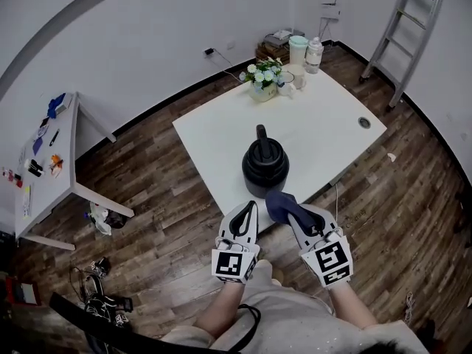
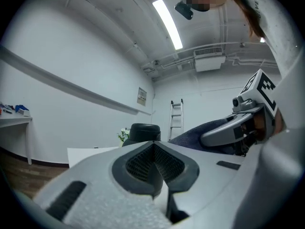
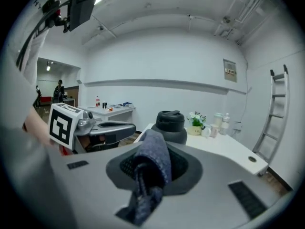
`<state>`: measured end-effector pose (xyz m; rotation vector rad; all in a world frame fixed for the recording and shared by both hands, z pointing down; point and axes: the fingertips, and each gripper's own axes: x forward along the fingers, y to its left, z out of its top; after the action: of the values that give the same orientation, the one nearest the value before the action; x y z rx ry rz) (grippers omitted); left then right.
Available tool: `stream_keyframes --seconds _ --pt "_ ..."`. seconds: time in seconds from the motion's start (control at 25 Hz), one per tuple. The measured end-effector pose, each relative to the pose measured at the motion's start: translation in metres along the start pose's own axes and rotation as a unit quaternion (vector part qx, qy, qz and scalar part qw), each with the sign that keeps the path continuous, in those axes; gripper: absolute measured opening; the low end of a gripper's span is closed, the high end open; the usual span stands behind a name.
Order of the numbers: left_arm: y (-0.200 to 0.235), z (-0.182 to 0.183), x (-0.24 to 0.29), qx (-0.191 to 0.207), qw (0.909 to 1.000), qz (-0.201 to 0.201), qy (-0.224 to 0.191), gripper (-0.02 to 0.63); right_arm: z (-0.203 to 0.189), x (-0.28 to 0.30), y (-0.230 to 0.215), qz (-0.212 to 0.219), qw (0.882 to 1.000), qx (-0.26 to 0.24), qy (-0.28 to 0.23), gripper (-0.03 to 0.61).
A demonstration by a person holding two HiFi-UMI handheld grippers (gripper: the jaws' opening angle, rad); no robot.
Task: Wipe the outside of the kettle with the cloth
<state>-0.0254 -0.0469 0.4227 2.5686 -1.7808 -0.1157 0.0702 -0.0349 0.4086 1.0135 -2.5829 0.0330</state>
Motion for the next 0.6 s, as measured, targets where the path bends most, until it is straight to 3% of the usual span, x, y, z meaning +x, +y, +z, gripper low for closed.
stream_keyframes --seconds 0.6 --pt "-0.0069 0.0002 -0.0013 -0.006 0.9999 0.006 0.005 0.006 -0.0047 0.0026 0.0055 0.013 1.0 0.024 -0.003 0.066"
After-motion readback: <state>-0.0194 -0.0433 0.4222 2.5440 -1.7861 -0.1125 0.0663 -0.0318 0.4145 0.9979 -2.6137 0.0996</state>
